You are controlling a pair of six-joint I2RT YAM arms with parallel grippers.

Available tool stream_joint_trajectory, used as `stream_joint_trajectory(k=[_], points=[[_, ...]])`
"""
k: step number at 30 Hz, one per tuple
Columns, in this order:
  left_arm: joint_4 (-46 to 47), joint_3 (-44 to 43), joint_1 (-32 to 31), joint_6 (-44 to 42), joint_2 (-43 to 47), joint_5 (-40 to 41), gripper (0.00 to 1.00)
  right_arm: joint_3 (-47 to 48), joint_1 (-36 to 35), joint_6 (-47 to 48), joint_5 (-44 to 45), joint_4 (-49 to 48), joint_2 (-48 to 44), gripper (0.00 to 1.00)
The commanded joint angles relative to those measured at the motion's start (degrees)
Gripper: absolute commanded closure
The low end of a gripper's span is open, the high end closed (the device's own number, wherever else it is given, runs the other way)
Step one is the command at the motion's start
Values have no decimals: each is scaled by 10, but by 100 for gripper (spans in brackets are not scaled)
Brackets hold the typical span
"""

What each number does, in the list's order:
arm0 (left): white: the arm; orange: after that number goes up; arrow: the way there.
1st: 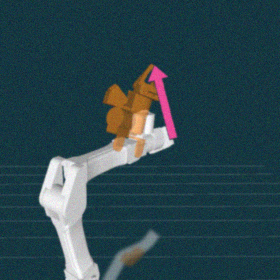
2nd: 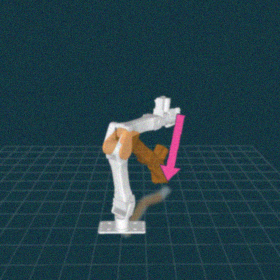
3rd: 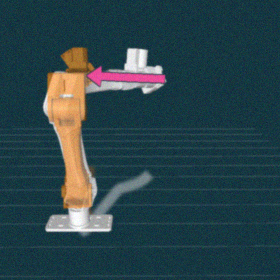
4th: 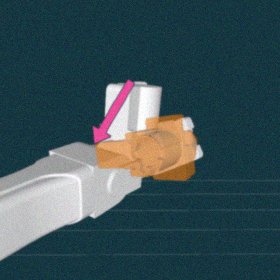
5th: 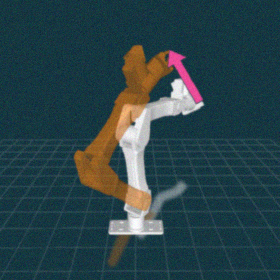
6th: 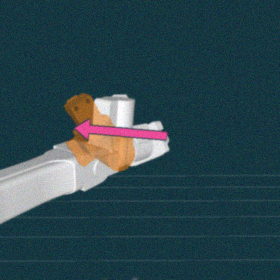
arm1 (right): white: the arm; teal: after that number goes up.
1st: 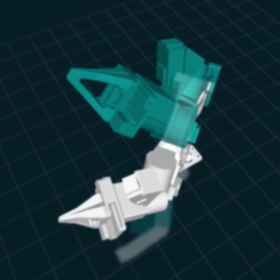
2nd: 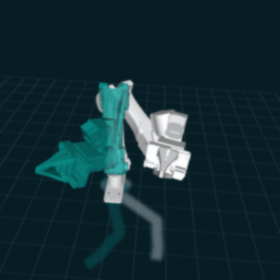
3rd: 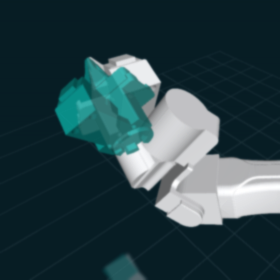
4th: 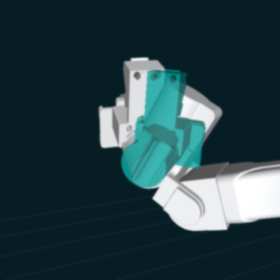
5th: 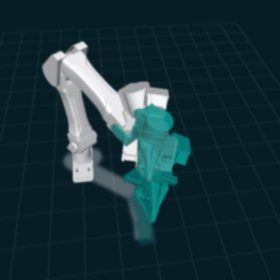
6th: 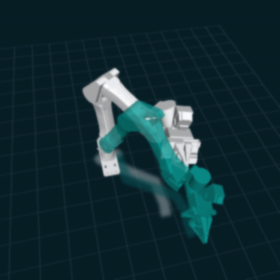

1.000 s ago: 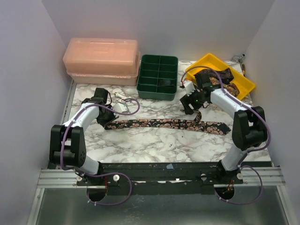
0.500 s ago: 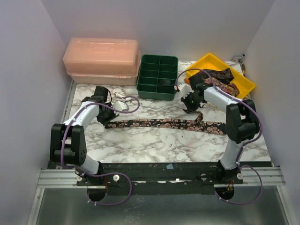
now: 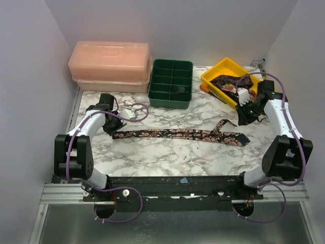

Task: Roll the ties
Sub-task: Flatten out the tie at the center of the board.

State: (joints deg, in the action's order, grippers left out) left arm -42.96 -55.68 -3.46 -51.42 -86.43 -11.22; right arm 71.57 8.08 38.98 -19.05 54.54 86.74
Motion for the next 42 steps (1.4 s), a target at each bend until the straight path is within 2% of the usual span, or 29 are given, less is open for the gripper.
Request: stream_joint_trajectory(k=[1,5,8,10,19,29,31,32,35,37,39,42], points=[[1,12,7,-15,4,9,100,-14,84,162,-26,144,-26,75],[-1,10,9,-19,4,9,100,11,107,206,-4,199,-6,64],[0,8,9,-21,0,7,100,40,107,177,-43,192,23,42],[-3,5,9,-22,-4,7,100,60,103,149,-62,165,42,35],[3,17,19,-40,4,12,100,76,4,61,-28,25,105,33],[-18,-14,23,-38,-30,-3,99,-20,-80,119,82,-119,131,32],[-20,-20,24,-40,-34,-3,98,-26,-81,130,91,-117,140,37],[-22,-23,24,-42,-35,-2,98,-28,-81,134,93,-110,142,45],[-28,-30,29,-50,-35,-10,98,-49,-81,156,101,-90,122,84],[-40,-43,53,-50,-39,-33,98,-67,-81,174,104,-73,86,96],[-60,-67,68,-46,-47,-62,96,-91,-81,186,105,-64,41,99],[-90,-93,78,-37,-52,-95,82,-120,-81,195,104,-54,-23,100]])
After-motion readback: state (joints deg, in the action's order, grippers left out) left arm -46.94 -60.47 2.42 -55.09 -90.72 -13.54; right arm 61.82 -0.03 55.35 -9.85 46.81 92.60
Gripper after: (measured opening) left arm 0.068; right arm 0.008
